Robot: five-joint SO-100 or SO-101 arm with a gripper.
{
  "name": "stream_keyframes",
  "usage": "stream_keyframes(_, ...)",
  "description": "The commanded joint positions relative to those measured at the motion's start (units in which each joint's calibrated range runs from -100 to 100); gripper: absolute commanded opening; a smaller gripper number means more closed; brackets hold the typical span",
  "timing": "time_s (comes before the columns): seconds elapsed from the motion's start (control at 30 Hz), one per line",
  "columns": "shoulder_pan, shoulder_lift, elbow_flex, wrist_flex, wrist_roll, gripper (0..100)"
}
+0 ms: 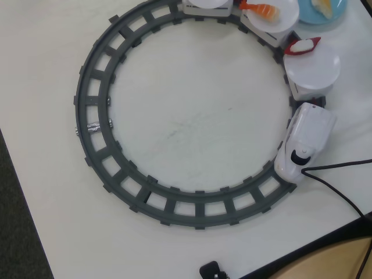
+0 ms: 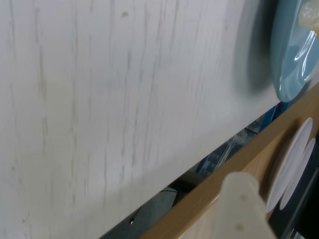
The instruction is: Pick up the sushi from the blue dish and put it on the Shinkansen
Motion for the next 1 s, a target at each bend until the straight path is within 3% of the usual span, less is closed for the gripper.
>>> stream_keyframes(0.0, 3.3, -0.7, -0.1, 0.5, 0.3, 33)
stream_keyframes(0.73, 3.1, -0.7, -0.1, 0.4, 0.3, 33)
stream_keyframes(0.97, 7.5, 1.6, -3.3, -5.2, 1.4, 33)
